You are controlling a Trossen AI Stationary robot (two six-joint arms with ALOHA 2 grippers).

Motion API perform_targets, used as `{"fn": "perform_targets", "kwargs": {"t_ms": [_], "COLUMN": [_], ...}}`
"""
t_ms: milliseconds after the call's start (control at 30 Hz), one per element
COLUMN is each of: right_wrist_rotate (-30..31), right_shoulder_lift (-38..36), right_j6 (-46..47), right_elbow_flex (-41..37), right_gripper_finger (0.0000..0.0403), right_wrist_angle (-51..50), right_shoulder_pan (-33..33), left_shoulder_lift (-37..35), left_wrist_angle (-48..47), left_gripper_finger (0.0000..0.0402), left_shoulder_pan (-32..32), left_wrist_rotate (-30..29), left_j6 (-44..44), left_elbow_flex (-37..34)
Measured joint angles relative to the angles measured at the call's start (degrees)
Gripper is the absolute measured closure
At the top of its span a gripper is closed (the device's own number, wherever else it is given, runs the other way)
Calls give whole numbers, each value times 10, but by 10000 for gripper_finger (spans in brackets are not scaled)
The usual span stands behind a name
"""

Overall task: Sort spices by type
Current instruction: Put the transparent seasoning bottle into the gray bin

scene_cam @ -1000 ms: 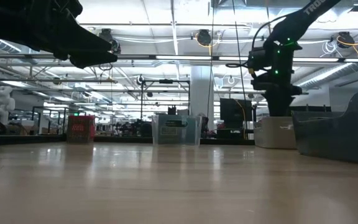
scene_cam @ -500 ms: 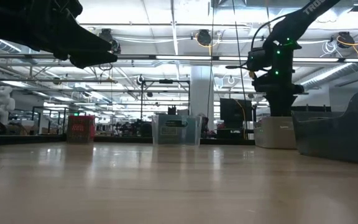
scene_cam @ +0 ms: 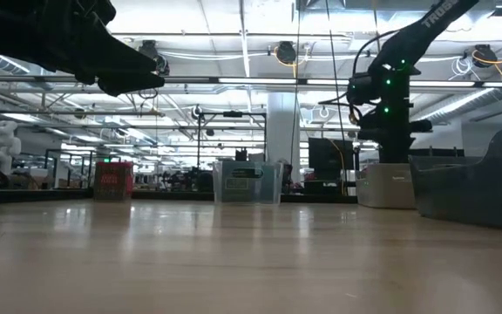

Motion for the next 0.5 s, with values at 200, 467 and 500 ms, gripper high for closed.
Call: {"fn": "perform_targets", "kwargs": {"t_ms": [200,467,500], "right_wrist_rotate": [30,32,37], "right_shoulder_lift": [6,24,30], "right_j6": [32,57,57], "right_elbow_flex": [0,0,0], "right_gripper_finger": [401,403,403], "right_wrist_angle": [23,19,20], "right_shoulder_pan": [-18,-46,-48], "left_shoulder_lift": [0,0,0], "left_wrist_angle": [0,0,0], "left_gripper_finger": [100,100,100], "left_shoulder_pan": [0,0,0], "left_wrist_rotate": [0,0,0], "left_j6": [0,2,2], "left_elbow_flex": [0,0,0]}}
